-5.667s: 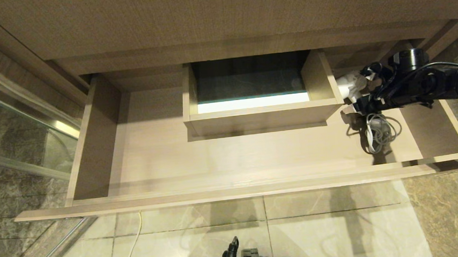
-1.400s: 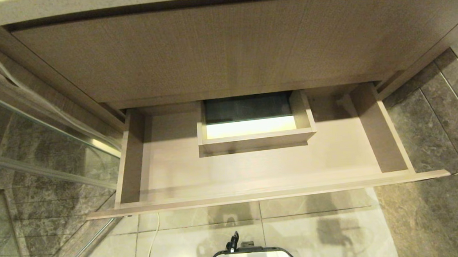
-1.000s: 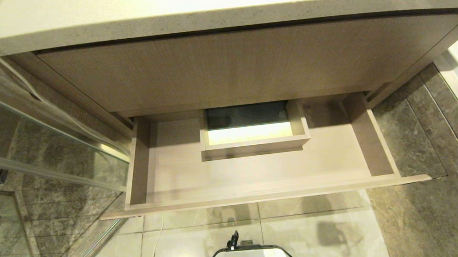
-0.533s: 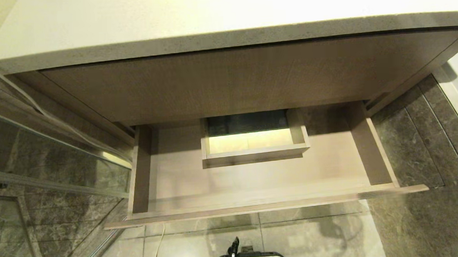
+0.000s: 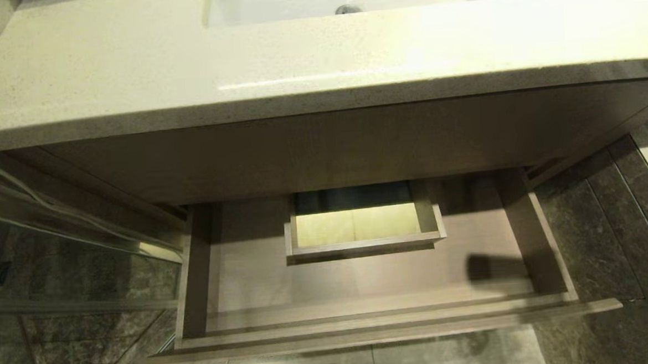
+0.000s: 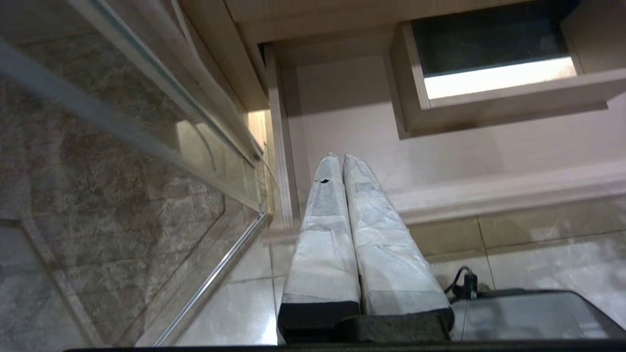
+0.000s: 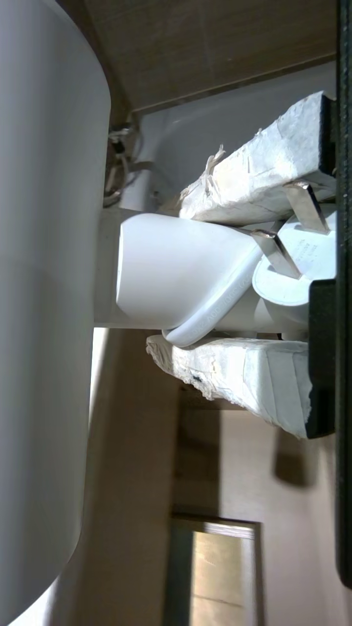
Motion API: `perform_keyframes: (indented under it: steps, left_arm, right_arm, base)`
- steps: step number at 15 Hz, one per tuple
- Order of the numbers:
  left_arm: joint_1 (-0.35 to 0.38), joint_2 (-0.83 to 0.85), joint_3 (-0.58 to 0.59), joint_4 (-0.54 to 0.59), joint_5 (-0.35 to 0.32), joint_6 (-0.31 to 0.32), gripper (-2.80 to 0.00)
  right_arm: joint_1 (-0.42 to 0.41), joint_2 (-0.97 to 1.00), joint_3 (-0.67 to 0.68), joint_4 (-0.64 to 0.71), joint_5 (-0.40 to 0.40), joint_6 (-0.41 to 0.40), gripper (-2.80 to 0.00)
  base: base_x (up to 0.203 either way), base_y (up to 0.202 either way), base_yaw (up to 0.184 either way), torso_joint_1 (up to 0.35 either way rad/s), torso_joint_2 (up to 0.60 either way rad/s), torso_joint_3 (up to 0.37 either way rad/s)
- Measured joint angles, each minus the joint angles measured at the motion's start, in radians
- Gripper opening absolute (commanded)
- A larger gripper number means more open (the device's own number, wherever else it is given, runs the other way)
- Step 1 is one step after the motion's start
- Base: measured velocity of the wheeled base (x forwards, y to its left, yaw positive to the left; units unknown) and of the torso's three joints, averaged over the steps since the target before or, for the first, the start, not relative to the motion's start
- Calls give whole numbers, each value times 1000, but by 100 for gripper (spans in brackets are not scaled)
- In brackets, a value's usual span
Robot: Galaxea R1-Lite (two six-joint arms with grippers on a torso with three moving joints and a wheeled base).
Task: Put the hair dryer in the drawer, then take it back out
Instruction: Place it on the countertop
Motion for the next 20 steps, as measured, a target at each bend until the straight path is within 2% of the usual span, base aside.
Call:
perform_keyframes:
  steps: [9,14,17,20]
  left_arm:
    - [0,0,0,0,1,0,-280]
    - [0,0,0,0,0,0,-280]
    - [0,0,0,0,1,0,-280]
    - [0,0,0,0,1,0,-280]
  right_arm:
    - [0,272,-234,-16,2,9,-280]
    - [-1,425,-324,30,36,-17,-280]
    - [-3,520,-394,157,109,-49,-280]
    - [-2,622,-497,176,175,-54,-280]
  base:
    - [0,0,0,364,-171,188]
    - [0,0,0,45,-22,20]
    - [0,0,0,0,0,0]
    - [0,0,0,0,0,0]
